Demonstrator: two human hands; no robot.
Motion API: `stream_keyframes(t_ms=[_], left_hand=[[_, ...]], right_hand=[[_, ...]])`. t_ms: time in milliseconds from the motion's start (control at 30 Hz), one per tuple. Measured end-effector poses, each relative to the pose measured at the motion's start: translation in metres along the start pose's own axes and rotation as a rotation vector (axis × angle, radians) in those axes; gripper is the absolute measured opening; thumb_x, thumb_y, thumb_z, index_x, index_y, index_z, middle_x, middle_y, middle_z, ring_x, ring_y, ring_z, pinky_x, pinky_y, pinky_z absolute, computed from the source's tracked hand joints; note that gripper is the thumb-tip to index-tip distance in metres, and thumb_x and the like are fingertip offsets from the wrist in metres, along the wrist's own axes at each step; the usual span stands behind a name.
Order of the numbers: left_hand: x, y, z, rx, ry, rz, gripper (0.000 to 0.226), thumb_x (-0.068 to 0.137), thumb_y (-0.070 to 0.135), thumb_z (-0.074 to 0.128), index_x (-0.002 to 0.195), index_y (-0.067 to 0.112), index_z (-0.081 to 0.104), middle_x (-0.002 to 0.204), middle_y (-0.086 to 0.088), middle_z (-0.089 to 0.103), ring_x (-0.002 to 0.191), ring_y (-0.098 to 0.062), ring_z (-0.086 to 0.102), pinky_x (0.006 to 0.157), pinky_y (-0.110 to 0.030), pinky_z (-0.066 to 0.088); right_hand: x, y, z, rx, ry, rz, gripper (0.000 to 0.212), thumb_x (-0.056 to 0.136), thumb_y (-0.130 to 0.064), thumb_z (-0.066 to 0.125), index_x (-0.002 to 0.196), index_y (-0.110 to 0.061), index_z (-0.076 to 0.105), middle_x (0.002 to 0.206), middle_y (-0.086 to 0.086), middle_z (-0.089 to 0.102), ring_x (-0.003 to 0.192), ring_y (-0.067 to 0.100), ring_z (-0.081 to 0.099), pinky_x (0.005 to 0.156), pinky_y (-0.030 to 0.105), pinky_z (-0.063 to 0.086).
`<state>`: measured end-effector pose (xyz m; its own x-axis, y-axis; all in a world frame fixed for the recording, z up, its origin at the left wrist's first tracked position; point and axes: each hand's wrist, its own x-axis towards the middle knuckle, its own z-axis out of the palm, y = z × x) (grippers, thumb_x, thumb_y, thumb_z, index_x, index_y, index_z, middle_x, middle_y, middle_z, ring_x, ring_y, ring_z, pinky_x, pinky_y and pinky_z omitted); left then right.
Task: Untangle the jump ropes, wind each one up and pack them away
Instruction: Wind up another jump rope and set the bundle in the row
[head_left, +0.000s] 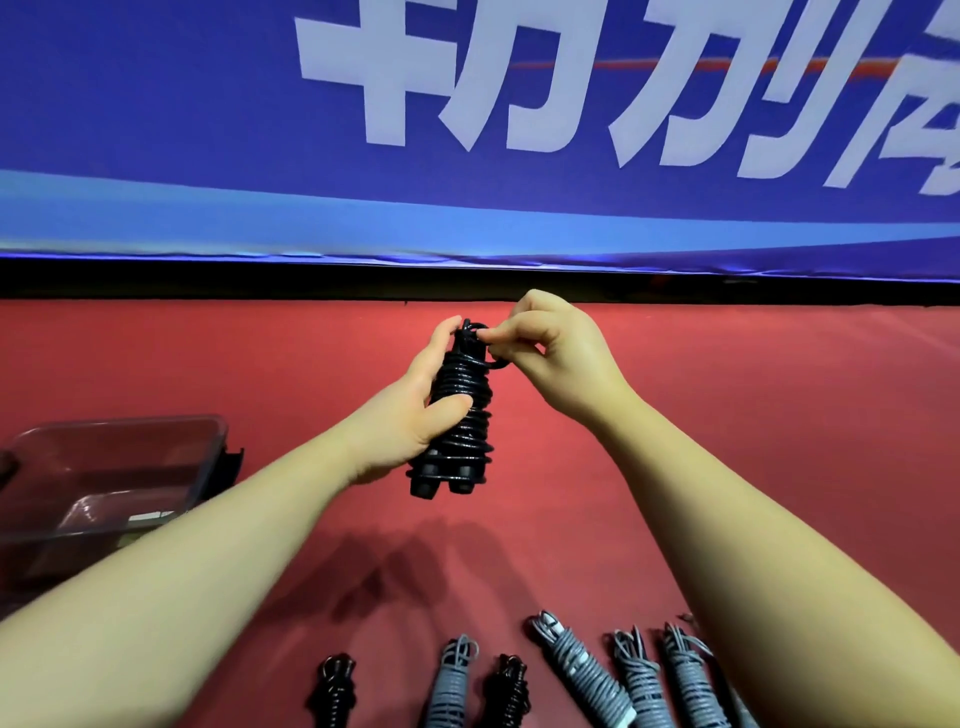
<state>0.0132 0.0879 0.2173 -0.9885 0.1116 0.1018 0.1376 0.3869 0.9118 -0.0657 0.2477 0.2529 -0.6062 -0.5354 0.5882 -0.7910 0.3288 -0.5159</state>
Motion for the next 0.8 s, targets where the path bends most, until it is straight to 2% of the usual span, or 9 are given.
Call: stream_keyframes(t_ms=[67,133,233,333,400,467,567,700,800], left_hand=[[-0.001,0.001,-0.002,0.019,-0.018,-0.014,0.068,0.097,0.011,0.045,0.135,0.050,0.003,0.119,0.023,0.046,0.088,0.018,0.053,0.070,0.001,0.040],[-0.003,0.004,-0.006,0.106,-0.045,-0.035,0.069,0.096,0.019,0.049,0.131,0.054,0.001,0.113,0.030,0.044,0.090,0.014,0.054,0.071,0.002,0.040],[-0.006,0.012,-0.011,0.265,-0.066,-0.071,0.075,0.094,0.024,0.051,0.131,0.060,-0.005,0.116,0.024,0.048,0.099,-0.005,0.059,0.077,-0.004,0.041],[-0.008,0.015,-0.014,0.291,-0.083,-0.090,0.079,0.089,0.033,0.053,0.138,0.057,-0.004,0.117,0.014,0.056,0.099,-0.009,0.062,0.084,-0.018,0.047],[-0.009,0.017,-0.018,0.294,-0.099,-0.093,0.085,0.075,0.043,0.053,0.140,0.055,-0.001,0.117,0.009,0.059,0.099,-0.011,0.063,0.088,-0.026,0.050],[-0.006,0.017,-0.022,0.343,-0.097,-0.109,0.095,0.070,0.047,0.052,0.148,0.043,-0.002,0.121,0.005,0.058,0.102,-0.014,0.062,0.092,-0.030,0.050],[-0.004,0.016,-0.023,0.264,-0.102,-0.130,0.093,0.071,0.039,0.055,0.149,0.034,0.005,0.117,0.003,0.060,0.095,-0.016,0.066,0.090,-0.035,0.052],[-0.004,0.015,-0.022,0.226,-0.128,-0.165,0.064,0.081,0.021,0.064,0.130,0.024,0.024,0.105,0.001,0.065,0.076,-0.013,0.070,0.076,-0.038,0.057],[0.001,0.013,-0.017,0.382,-0.104,-0.193,0.047,0.082,0.020,0.064,0.118,0.014,0.033,0.100,0.000,0.067,0.077,-0.014,0.069,0.076,-0.038,0.057]], right_hand=[[-0.002,0.001,0.000,0.024,0.009,0.017,0.011,0.082,-0.004,0.068,0.090,-0.008,0.074,0.074,-0.009,0.049,0.070,0.010,0.060,0.066,0.007,0.042],[-0.003,0.001,0.001,0.004,-0.011,0.028,0.008,0.082,-0.005,0.068,0.087,-0.006,0.074,0.073,-0.010,0.049,0.066,0.000,0.058,0.065,0.006,0.041],[-0.001,0.000,0.000,-0.152,-0.074,-0.025,0.013,0.085,-0.012,0.068,0.075,-0.004,0.072,0.071,0.001,0.052,0.063,0.008,0.056,0.060,0.021,0.043],[0.004,-0.003,-0.003,-0.224,-0.119,-0.094,0.014,0.085,-0.013,0.066,0.075,-0.004,0.071,0.073,0.010,0.055,0.065,0.021,0.060,0.059,0.033,0.048],[0.003,-0.005,-0.004,-0.128,-0.116,-0.068,0.005,0.084,-0.007,0.066,0.083,-0.008,0.071,0.073,0.002,0.055,0.066,0.014,0.061,0.063,0.029,0.049],[0.000,-0.006,-0.003,-0.005,-0.110,0.040,0.024,0.082,0.000,0.065,0.100,-0.017,0.063,0.073,-0.008,0.055,0.067,0.006,0.060,0.067,0.018,0.045],[0.001,-0.006,-0.001,-0.015,-0.186,0.140,0.053,0.085,-0.002,0.061,0.133,-0.022,0.049,0.076,-0.006,0.059,0.072,-0.002,0.055,0.072,0.005,0.037],[0.003,0.001,0.002,-0.115,-0.276,0.165,0.031,0.088,-0.008,0.061,0.118,-0.014,0.063,0.088,0.006,0.064,0.077,-0.007,0.044,0.069,0.001,0.031],[0.000,0.006,0.003,-0.139,-0.300,0.213,0.024,0.088,-0.011,0.061,0.110,-0.017,0.066,0.089,0.003,0.059,0.080,0.006,0.049,0.069,0.007,0.034]])
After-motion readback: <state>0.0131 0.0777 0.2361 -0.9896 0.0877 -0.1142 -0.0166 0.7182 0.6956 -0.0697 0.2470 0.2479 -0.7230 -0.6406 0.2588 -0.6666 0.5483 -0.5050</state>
